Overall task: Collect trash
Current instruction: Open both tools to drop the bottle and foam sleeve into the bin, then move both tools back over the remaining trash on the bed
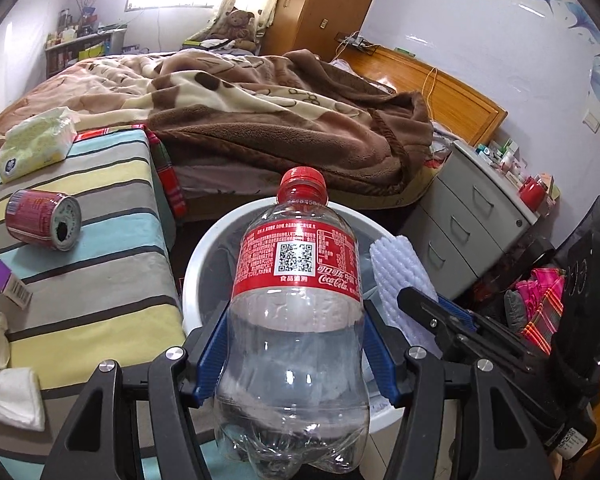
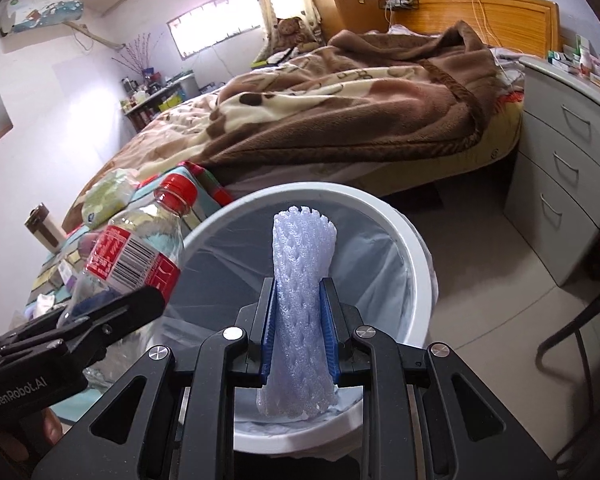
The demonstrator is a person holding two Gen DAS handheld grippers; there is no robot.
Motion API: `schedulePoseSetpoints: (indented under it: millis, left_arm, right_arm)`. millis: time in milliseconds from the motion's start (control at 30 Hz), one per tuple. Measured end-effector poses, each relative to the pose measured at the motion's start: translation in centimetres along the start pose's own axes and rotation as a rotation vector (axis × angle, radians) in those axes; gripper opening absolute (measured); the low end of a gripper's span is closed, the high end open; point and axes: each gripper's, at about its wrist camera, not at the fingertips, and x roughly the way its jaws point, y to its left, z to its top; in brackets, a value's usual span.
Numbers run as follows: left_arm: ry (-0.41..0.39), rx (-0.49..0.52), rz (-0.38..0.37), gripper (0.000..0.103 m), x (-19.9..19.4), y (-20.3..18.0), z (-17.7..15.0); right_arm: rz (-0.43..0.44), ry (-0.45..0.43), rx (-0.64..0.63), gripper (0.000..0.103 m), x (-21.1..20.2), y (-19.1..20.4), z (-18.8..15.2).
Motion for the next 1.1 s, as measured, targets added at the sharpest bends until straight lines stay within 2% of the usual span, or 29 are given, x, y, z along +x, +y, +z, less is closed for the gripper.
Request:
schedulePoseSetpoints:
  millis: [133,200,267,333,367,767,833,1100]
  left_arm:
    - [0.001,0.004,-0.020,0.063,0.5,-0.1,0.1]
    - [-0.007,0.008,-0.016,0.071,0.4,-0.2,0.2]
    - [-0.016,0.015,-0.005,0.075,0.2,-0.2,0.2]
    - [-0.019,0.011,-0.010,0.075,0.1,0.0,0.2]
    - [-0.019,0.006,-0.008,0.075,-0.1,0.2,0.2]
    - [-0.063,-0.013,0.036,0.075,-3.8,2.7,-1.2]
    - [-0.076,-0.009,0.056,0.075,-4.6,3.1,-1.5]
    - [-0.114,-0.054,0.105,0.075,-8.0,6.2,-2.7]
  right_arm:
    - [-0.013,0.000,0.003,0.023,0.2,-0.4,0.0]
    - [-0.013,0.001,0.006,0.024,0.1,-0.5,0.1]
    - [-0.017,0.001,0.009,0.029,0.1,-0.7,0.1]
    - [-0.021,-0.009,0.010,0.040,-0.1,-0.7,0.0]
    - [-0.023,-0.012,0.012,0.041,-0.3,-0.7,0.0]
    - [0.012,-0.052,0.015,0.043,-1.5,1.0,-0.2]
    - [0.024,-0.060,0.004,0.048,-1.8,1.6,-0.4]
    - [0.095,-0.082,-0.069,0.049,-2.2,5.0,-1.0]
